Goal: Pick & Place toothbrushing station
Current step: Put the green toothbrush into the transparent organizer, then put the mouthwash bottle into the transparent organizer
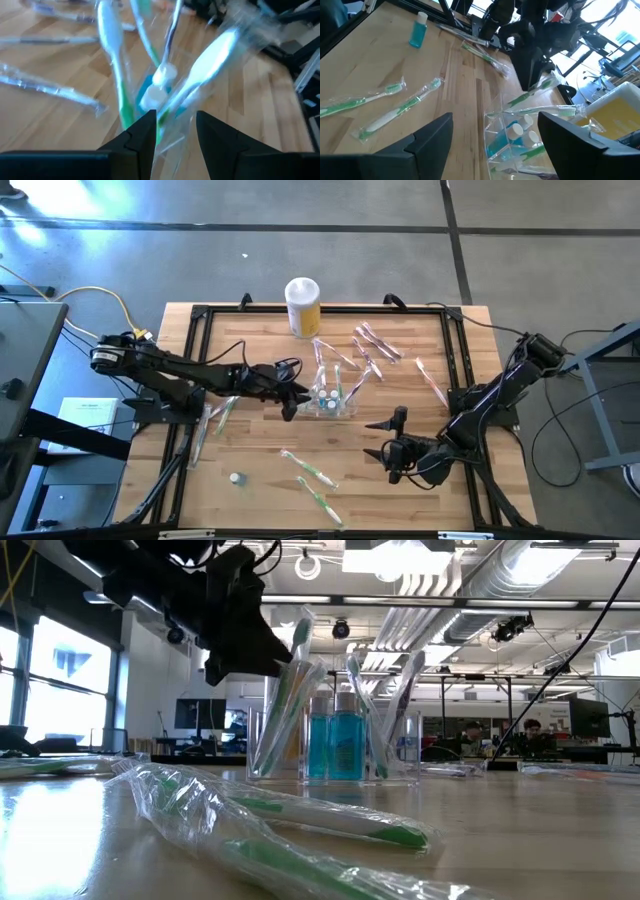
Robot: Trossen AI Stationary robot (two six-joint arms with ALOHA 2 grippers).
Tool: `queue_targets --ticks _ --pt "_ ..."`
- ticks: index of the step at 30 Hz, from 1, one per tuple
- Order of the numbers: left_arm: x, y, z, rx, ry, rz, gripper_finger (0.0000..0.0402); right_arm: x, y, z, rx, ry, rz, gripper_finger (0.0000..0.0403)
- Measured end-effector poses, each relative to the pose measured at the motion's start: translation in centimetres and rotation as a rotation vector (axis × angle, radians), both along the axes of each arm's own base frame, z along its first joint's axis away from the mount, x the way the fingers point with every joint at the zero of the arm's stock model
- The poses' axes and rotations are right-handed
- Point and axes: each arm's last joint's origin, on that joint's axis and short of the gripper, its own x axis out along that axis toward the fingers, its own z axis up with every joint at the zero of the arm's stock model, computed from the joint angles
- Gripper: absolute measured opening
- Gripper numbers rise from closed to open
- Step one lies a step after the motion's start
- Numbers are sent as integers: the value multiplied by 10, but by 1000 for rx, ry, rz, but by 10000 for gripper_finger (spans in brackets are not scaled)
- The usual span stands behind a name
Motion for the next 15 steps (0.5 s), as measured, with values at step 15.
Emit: queue_targets --ticks 15 --pt "-27 4 39 146 -101 36 136 0 0 0 9 1 -4 283"
